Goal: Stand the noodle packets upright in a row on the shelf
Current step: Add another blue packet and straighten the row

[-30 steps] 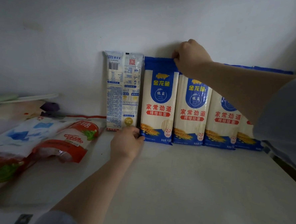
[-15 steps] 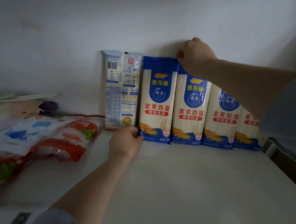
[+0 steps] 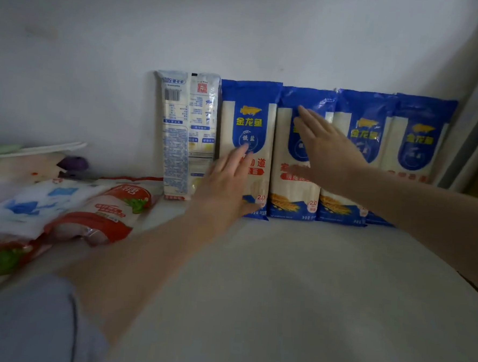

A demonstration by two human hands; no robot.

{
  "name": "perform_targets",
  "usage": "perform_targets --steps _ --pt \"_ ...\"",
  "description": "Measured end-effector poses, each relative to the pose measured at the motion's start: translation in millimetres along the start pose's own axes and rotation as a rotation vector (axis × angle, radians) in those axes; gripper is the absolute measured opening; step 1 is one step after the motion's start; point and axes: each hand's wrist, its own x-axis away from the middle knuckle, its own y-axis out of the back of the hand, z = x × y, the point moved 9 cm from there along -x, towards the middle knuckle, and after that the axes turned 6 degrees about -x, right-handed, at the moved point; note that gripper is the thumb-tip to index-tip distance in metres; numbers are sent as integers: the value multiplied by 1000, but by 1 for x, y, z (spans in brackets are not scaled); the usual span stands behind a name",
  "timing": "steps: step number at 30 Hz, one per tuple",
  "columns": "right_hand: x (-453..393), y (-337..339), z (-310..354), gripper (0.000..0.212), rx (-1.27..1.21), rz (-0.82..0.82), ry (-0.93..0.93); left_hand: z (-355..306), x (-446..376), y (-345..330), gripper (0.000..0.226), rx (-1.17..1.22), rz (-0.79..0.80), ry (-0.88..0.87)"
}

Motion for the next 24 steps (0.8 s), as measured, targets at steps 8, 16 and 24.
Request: perform_targets --steps 8,16,24 --pt "-3 -23 -6 129 214 86 33 -13 -98 8 143 -554 189 -83" --pt "-4 -27 4 128 175 37 36 -14 -90 -2 127 -645 154 -104" --pt "41 -64 11 108 210 47 57 -23 -21 -38 87 -460 71 -55"
